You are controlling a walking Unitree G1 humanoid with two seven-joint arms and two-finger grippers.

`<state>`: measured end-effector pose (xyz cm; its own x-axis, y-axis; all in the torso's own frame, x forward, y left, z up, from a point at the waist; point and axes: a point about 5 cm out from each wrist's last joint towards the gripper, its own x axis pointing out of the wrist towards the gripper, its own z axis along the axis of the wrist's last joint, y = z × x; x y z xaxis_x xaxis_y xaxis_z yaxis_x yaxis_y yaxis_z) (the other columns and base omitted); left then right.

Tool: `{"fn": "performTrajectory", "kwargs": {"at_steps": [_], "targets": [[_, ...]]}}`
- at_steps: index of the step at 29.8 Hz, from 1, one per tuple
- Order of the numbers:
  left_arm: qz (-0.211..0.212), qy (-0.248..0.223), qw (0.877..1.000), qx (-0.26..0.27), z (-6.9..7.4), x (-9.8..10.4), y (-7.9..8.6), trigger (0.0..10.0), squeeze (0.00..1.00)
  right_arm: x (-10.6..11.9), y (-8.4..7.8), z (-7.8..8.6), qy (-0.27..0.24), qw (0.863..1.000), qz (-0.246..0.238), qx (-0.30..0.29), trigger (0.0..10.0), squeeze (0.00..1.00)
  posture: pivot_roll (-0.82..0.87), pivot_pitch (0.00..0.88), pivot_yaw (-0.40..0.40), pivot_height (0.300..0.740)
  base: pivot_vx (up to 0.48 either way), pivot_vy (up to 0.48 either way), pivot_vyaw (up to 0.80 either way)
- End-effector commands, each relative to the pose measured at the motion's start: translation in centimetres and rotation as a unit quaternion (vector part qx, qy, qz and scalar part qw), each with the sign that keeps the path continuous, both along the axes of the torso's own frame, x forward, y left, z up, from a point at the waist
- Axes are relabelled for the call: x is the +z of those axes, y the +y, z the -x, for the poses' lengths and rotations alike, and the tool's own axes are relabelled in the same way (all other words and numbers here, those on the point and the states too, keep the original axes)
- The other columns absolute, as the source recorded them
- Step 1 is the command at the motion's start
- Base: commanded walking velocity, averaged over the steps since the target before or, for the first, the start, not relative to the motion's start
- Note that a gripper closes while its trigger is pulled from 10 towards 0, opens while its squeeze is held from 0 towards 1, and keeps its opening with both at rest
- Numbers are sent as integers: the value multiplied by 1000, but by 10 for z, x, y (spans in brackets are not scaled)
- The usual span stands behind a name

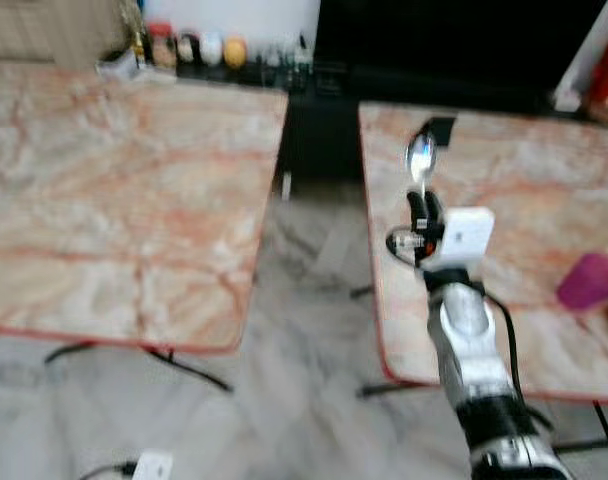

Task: Setting the table

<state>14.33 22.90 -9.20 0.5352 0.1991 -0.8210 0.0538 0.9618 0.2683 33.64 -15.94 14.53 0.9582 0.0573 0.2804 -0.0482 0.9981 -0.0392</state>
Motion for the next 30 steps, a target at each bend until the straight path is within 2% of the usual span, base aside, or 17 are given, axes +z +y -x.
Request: {"fn": "performTrajectory", "kwargs": {"at_steps": [1,30], "targets": [[9,12,1000,0,4,-3,-7,10000,0,7,-5,-1,-11,1000,4,-9,10000,0,19,0,-59,740,0,-390,0],[8,9,1000,2,3,-3,-6,10000,0,11,-3,-2,-17,1000,9,-8,10000,0,19,0,-54,740,0,-390,0]]}}
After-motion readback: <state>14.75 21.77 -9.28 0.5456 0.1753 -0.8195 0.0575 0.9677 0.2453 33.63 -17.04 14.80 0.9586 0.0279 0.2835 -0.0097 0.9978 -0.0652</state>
